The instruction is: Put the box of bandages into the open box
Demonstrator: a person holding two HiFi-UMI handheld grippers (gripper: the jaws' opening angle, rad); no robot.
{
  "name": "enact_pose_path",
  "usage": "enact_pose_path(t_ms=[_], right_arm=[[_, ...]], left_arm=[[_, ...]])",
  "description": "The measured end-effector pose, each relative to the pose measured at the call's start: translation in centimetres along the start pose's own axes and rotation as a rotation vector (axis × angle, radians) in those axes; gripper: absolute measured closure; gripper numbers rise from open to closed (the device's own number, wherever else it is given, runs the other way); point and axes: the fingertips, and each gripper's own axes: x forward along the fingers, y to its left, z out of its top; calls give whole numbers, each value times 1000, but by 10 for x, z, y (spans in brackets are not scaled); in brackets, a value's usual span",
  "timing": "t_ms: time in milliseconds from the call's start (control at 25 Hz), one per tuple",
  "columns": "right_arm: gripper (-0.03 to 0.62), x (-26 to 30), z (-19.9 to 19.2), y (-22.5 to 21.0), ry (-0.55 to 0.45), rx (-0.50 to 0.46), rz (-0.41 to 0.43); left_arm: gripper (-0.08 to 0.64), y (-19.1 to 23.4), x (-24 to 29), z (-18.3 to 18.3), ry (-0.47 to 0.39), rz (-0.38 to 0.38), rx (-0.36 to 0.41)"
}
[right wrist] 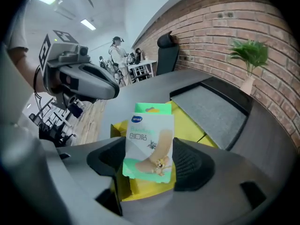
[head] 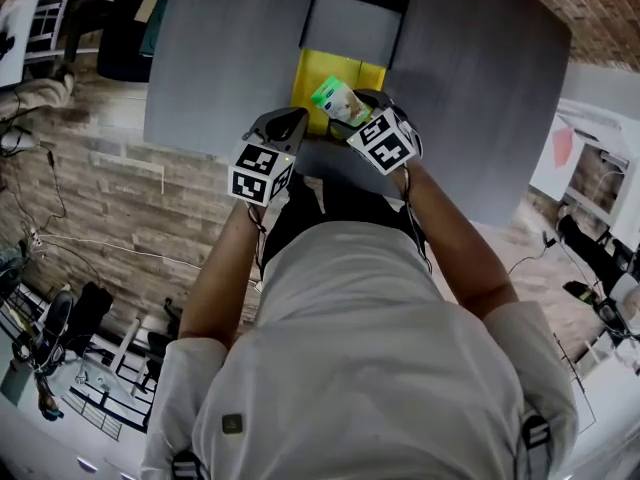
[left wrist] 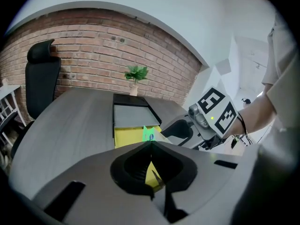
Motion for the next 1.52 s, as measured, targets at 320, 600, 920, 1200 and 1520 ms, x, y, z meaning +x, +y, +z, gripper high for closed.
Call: enact_pose_path(t_ms=[320, 600, 920, 1200, 1520], right_arm=[[288, 24, -22, -3, 77, -18, -4], [288, 30, -29, -6, 90, -13, -5], [288, 26, -24, -8, 64, 7, -19], [290, 10, -10, -3, 28, -8, -41], [295, -18, 7, 18, -28, -15, -82]], left_arm=[[544, 3, 15, -6, 22, -3, -8], [543, 1, 13, -9, 13, -17, -67], [544, 7, 2, -7, -11, -8, -97], [543, 4, -16, -10, -26, 1, -87], [543, -14, -43, 6, -76, -9, -21]])
